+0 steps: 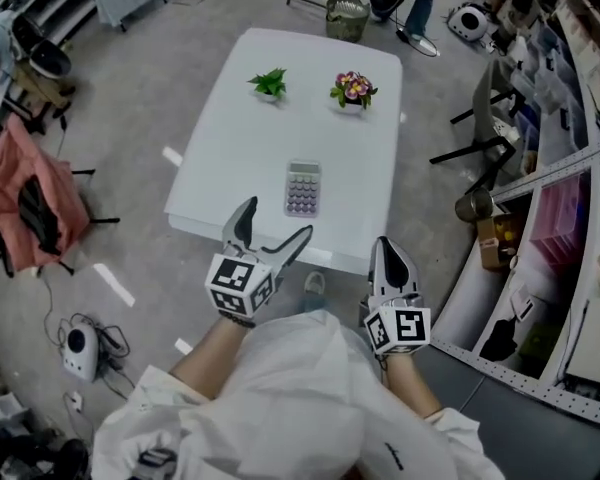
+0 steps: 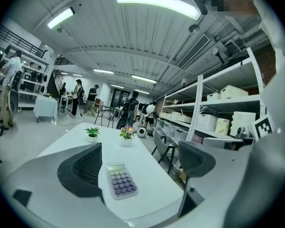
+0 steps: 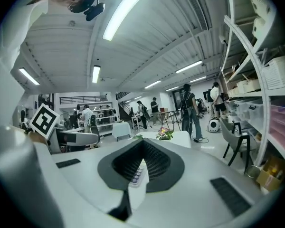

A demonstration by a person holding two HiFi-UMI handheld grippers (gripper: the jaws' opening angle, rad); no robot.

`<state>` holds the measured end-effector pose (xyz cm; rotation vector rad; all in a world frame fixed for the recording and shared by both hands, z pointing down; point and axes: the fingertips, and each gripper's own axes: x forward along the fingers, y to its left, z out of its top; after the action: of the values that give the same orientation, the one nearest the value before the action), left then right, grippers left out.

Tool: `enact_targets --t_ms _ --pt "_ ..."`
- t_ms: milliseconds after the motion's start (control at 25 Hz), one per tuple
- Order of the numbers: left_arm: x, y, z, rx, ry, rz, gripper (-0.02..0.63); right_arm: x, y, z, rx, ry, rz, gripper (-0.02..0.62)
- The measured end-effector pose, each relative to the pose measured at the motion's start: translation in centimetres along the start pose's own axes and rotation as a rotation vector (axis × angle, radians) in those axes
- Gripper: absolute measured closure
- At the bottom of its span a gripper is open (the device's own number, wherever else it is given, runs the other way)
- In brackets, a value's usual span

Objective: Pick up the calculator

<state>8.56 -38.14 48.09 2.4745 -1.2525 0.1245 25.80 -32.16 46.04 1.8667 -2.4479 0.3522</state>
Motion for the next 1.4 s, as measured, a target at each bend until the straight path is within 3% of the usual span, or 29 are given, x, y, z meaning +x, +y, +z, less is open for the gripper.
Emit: enact_targets --t_ms 280,520,800,1080,1400 --pt "5.3 1.8 -1.6 -0.002 0.05 0.121 0.124 5.7 -2.6 -1.9 -0.001 0.077 0.102 0.578" --pt "8.2 2.9 -2.6 0.015 0.099 0.185 0.124 9.3 -3.7 -2.9 -0.002 0.12 0.129 0.578" --pt "11.7 5.2 -5.9 -0.013 0.212 0.229 0.123 13.0 -3.6 -4.6 -0.016 0.179 0.134 0.578" --pt "14.9 7.8 -11.2 -0.05 0.388 0.27 0.11 15.5 -4.3 -6.7 0.002 0.236 0.108 0.578" --pt "17.2 8.5 -15.1 -0.082 0.482 0.317 0.109 16.5 -5.3 -9.1 0.022 0.286 0.101 0.578"
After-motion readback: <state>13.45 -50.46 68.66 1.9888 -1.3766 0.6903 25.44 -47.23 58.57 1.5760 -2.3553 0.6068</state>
